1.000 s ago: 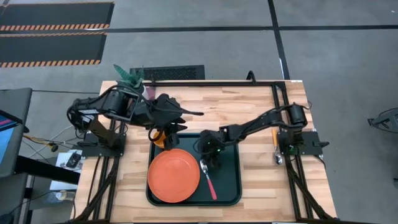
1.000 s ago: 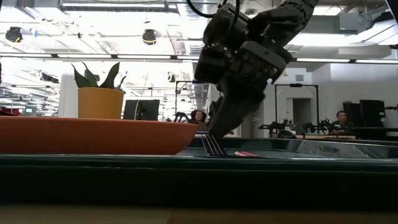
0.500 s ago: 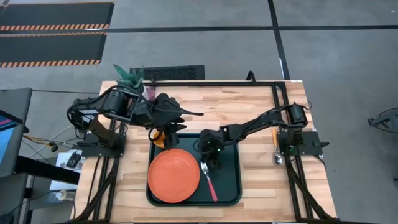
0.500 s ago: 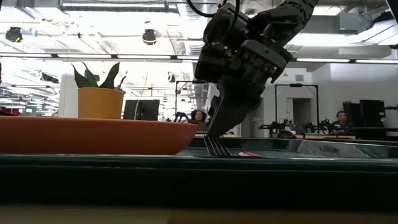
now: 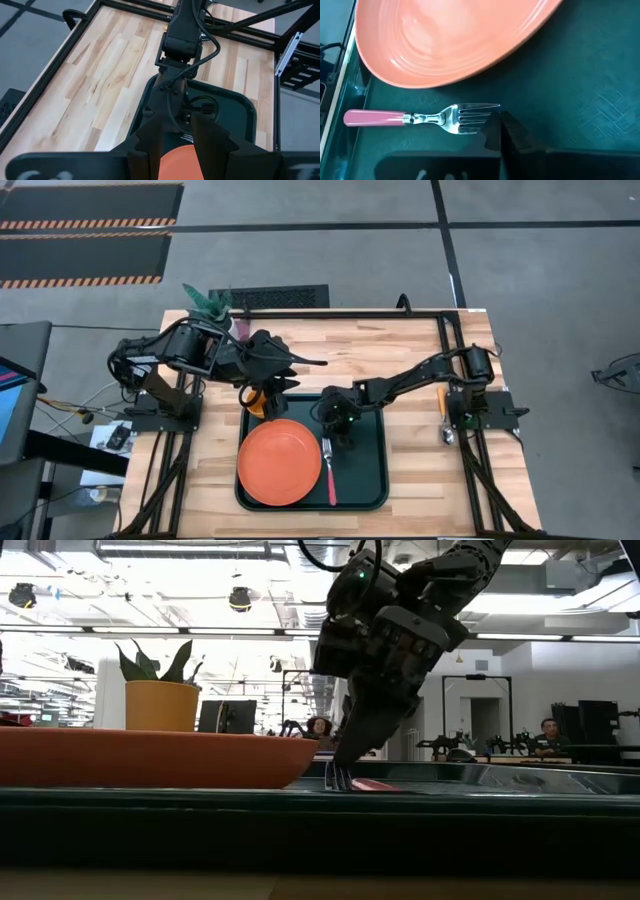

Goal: Pick and place plate/cup/fork/spoon on tray
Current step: Put the pink fork on the black serving tray

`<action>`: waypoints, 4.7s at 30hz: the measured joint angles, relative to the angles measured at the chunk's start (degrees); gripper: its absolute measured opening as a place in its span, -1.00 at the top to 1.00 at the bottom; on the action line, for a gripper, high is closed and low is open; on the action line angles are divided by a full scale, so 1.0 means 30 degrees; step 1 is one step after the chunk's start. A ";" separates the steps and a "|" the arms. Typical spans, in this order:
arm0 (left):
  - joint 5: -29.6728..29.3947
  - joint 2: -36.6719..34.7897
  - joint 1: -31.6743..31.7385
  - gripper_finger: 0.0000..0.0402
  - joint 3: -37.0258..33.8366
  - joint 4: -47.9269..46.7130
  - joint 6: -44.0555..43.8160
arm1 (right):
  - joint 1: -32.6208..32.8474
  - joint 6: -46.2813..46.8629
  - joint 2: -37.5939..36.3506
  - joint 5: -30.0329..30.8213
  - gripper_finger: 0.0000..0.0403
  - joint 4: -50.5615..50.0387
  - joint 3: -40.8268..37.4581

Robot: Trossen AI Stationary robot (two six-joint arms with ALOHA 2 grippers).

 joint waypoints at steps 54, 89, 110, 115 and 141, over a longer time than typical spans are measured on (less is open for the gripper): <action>-0.1321 0.0015 0.0007 0.55 0.0015 -0.0444 0.0015 | -0.1126 -0.1055 -0.0954 0.0942 0.09 -0.1187 0.0007; -0.1432 0.0015 0.0022 0.55 0.0007 -0.0838 0.0007 | -0.1508 -0.1026 -0.0284 -0.0865 0.97 -0.2228 0.0029; -0.2182 0.0015 0.0029 0.55 0.0007 -0.0852 0.0546 | -0.1668 -0.3780 -0.2856 -0.1165 0.99 -0.6390 0.0007; -0.2346 0.0015 0.0029 0.55 0.0007 -0.0852 0.0546 | -0.1612 -0.3793 -0.2856 -0.1084 0.99 -0.6474 0.0007; -0.2427 0.0000 0.0029 0.55 -0.0007 -0.0816 0.0580 | -0.1523 -0.3270 -0.1683 -0.0953 0.99 -0.5850 0.0000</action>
